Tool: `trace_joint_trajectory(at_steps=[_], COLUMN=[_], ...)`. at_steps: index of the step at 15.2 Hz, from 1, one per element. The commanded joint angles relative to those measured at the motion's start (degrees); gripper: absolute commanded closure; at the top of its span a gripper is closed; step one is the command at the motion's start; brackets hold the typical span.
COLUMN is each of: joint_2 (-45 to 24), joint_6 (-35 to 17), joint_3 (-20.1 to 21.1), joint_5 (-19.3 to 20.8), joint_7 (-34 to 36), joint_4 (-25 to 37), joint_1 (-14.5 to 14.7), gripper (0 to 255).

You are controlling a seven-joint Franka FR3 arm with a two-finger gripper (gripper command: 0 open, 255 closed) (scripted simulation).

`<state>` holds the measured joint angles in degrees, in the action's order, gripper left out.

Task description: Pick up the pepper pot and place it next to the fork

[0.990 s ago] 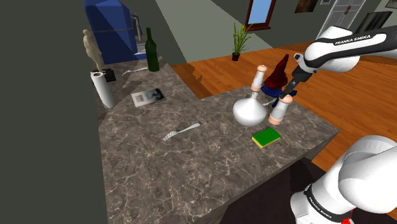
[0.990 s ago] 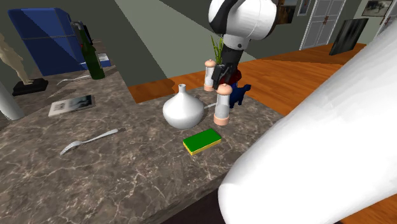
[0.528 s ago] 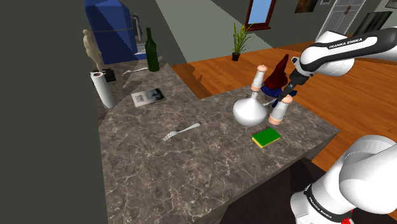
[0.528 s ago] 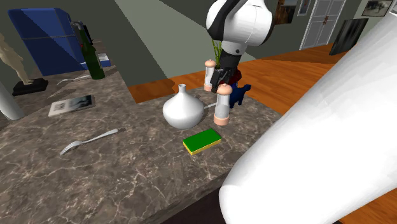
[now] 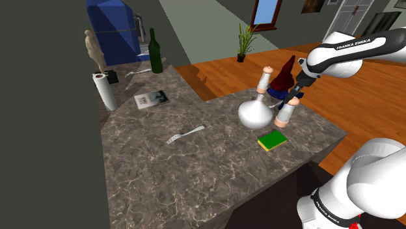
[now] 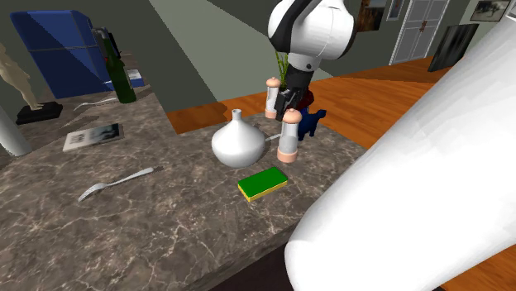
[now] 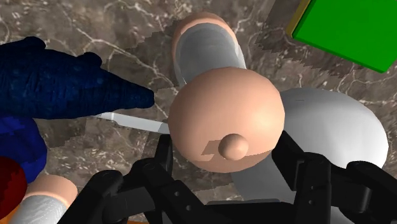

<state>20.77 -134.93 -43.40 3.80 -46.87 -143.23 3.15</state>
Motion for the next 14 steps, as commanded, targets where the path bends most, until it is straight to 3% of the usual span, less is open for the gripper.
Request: trace_joint_trajectory(at_steps=[1, 5, 14], joint_2=[-0.02, -0.02, 3.85], joint_6=[0.03, 0.0, 7.6], joint_3=[-0.02, -0.01, 2.98], joint_5=[0.01, 0.01, 1.91], joint_7=[0.0, 0.01, 2.72], joint_4=[-0.04, -0.07, 4.05], joint_1=[-0.01, -0.01, -1.54], gripper=[255, 255, 255])
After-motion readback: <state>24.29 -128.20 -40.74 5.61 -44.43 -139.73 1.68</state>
